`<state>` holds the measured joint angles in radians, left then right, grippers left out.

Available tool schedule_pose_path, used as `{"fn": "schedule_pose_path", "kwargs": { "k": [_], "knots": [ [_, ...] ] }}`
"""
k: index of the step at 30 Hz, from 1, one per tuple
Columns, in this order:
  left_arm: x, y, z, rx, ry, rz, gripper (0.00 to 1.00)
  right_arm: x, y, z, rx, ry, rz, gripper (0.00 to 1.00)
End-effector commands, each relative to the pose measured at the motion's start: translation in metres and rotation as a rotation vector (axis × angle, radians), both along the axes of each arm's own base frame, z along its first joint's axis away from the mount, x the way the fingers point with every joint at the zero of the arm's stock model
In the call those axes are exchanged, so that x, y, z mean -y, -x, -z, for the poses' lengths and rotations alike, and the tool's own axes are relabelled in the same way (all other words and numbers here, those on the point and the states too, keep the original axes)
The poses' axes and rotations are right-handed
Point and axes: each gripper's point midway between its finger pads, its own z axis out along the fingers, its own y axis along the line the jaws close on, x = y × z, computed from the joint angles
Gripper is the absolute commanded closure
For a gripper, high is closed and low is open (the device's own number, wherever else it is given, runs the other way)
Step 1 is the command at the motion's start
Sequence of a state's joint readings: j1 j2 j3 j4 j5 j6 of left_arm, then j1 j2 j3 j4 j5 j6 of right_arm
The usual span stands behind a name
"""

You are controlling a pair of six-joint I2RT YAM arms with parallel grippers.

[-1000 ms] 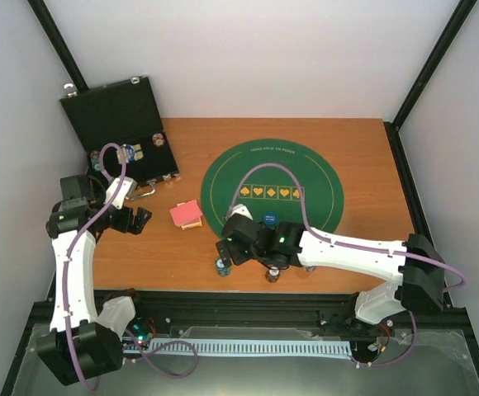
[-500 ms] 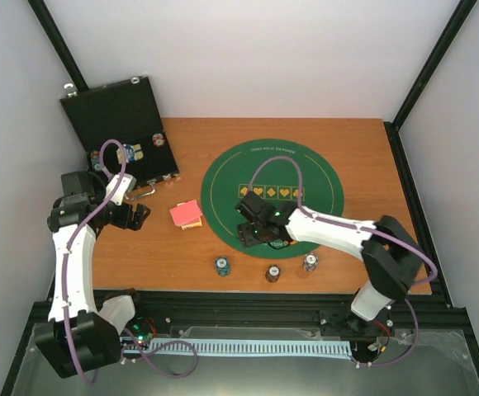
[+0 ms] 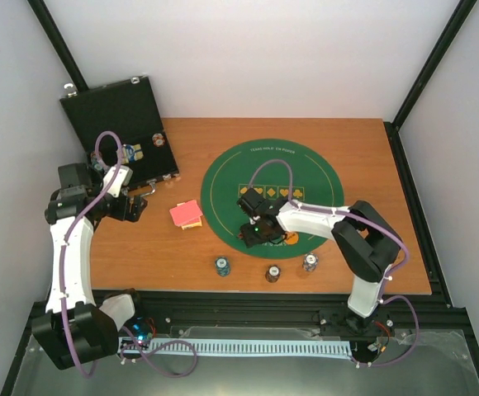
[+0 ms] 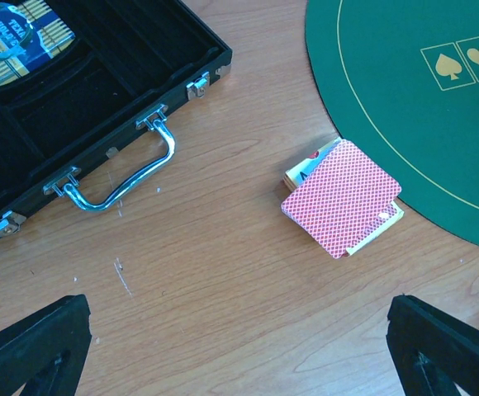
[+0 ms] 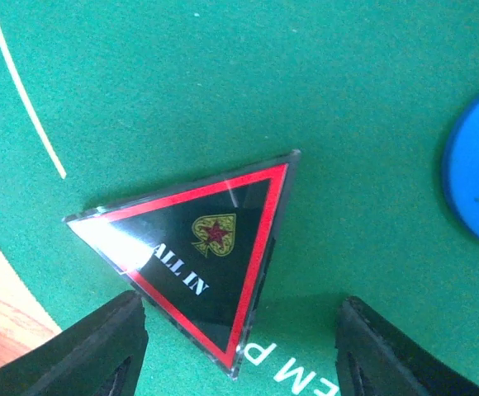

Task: Distribute texas hold em gaming equipment

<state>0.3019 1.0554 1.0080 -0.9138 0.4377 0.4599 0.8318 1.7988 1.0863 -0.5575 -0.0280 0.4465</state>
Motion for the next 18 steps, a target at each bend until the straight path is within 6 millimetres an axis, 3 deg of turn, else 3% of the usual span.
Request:
{"fn": "schedule_pose_path", "kwargs": {
  "k": [1, 11, 18],
  "knots": [
    [-0.006, -0.011, -0.018, 0.042, -0.006, -0.03, 0.0, -0.007, -0.001, 0.01, -0.016, 0.001, -0.037, 0.4],
    [-0.005, -0.011, -0.024, 0.027, 0.0, -0.028, 0.0, -0.023, -0.02, 0.015, 0.001, 0.019, -0.055, 0.58],
    [-0.011, -0.011, -0.02, 0.006, -0.024, -0.042, 0.0, -0.051, -0.047, 0.017, 0.02, 0.035, -0.109, 0.59]
  ]
}}
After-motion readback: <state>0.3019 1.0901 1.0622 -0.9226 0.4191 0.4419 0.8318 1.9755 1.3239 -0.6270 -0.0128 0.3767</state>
